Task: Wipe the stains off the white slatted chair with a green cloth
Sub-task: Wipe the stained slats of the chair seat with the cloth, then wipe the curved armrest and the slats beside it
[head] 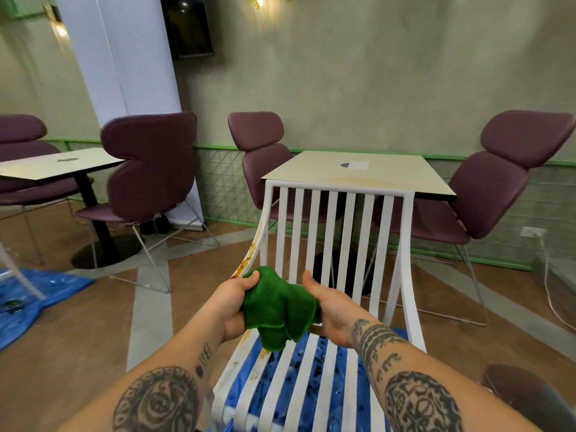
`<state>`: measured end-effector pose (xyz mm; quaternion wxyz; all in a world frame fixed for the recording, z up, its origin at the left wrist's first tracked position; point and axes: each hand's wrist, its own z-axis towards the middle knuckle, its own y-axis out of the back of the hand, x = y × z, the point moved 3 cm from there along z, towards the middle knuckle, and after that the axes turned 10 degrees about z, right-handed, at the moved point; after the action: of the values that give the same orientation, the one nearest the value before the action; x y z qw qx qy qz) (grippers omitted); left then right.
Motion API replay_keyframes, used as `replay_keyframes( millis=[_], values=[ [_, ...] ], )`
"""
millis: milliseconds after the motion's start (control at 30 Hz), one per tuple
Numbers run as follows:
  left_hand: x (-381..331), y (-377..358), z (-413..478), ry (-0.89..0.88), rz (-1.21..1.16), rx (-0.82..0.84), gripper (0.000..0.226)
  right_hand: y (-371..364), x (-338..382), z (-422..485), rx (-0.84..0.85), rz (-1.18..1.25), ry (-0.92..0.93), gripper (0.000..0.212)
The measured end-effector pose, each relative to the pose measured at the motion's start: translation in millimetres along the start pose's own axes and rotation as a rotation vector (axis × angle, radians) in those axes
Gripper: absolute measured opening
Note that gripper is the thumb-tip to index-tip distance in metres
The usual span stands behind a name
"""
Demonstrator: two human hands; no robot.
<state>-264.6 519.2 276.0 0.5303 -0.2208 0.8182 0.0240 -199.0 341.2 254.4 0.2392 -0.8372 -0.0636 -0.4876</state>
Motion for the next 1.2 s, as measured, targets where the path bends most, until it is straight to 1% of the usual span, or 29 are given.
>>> replay_keyframes(
  millis=[67,133,200,300,367,400,433,467,500,533,600,633,667,700,767,833,900,967,1000,1067,1133,1167,1200],
  values=[
    [-1.4,1.3,1.5,-0.006,-0.002,0.008,0.030,-8.1,-3.8,-4.5,0.077,0.095,0.020,0.045],
    [-2.4,6.0,5.2,-0.012,0.029,-0.039,0.031,-11.9,-1.6,-4.9,0.070,0.179,0.064,0.032],
    [-2.4,10.8,8.3,-0.011,0.126,-0.102,0.029,-12.2,3.7,-1.0,0.011,0.245,0.112,0.029],
    [-3.5,9.6,6.9,-0.030,0.318,-0.148,0.031,-13.5,10.9,4.9,-0.041,0.237,0.145,0.023],
    [-3.8,5.2,8.9,-0.079,0.438,-0.217,0.044,-15.5,13.2,8.0,-0.066,0.195,0.159,0.022],
    [-4.6,3.0,10.0,-0.114,0.505,-0.281,0.052,-16.7,14.2,9.9,-0.084,0.174,0.170,0.023],
    [-5.8,-0.5,8.5,-0.149,0.557,-0.345,0.055,-17.7,14.8,12.4,-0.100,0.151,0.183,0.025],
    [-5.7,-5.2,7.8,-0.172,0.587,-0.383,0.051,-18.7,15.4,14.1,-0.108,0.129,0.195,0.026],
    [-4.8,-11.9,5.8,-0.156,0.588,-0.383,0.046,-19.9,15.5,15.4,-0.113,0.110,0.199,0.027],
    [-1.3,-17.8,5.7,-0.107,0.565,-0.343,0.046,-21.1,15.8,15.7,-0.115,0.101,0.197,0.028],
    [8.2,-31.7,6.1,0.037,0.496,-0.166,0.064,-23.3,16.9,14.4,-0.107,0.120,0.156,0.027],
    [12.6,-38.3,7.0,0.073,0.460,-0.074,0.071,-23.7,18.6,14.2,-0.088,0.149,0.124,0.026],
    [15.6,-43.2,9.3,0.076,0.412,-0.014,0.071,-24.2,21.3,13.8,-0.060,0.177,0.094,0.025],
    [16.4,-46.6,10.1,0.059,0.352,0.012,0.066,-24.0,24.7,11.7,-0.032,0.204,0.070,0.025],
    [13.7,-49.4,10.3,0.008,0.284,0.009,0.048,-21.8,32.5,9.9,-0.012,0.170,0.081,0.024],
    [9.1,-49.5,16.0,-0.054,0.314,-0.024,0.036,-14.1,40.9,15.5,-0.095,-0.071,0.237,0.020],
    [5.2,-49.3,21.3,-0.081,0.332,-0.050,0.033,-7.5,47.3,20.2,-0.226,-0.319,0.417,0.016],
    [2.2,-50.3,26.1,-0.115,0.319,-0.080,0.035,-4.7,47.6,21.2,-0.284,-0.376,0.504,0.020],
    [0.9,-50.8,27.0,-0.133,0.318,-0.109,0.036,-3.4,45.0,21.8,-0.275,-0.366,0.510,0.025],
    [3.2,-52.1,30.9,-0.136,0.298,-0.137,0.037,-2.4,32.6,25.0,-0.182,-0.287,0.411,0.036],
    [14.4,-55.3,34.7,-0.035,0.237,-0.069,0.033,-1.2,11.5,28.7,-0.083,-0.225,0.257,0.033],
    [23.1,-55.3,34.8,0.020,0.230,-0.032,0.031,2.0,0.0,30.1,-0.082,-0.246,0.222,0.030],
    [32.0,-53.9,37.3,0.064,0.247,-0.016,0.029,7.7,-11.1,34.8,-0.118,-0.300,0.224,0.027]
  ],
)
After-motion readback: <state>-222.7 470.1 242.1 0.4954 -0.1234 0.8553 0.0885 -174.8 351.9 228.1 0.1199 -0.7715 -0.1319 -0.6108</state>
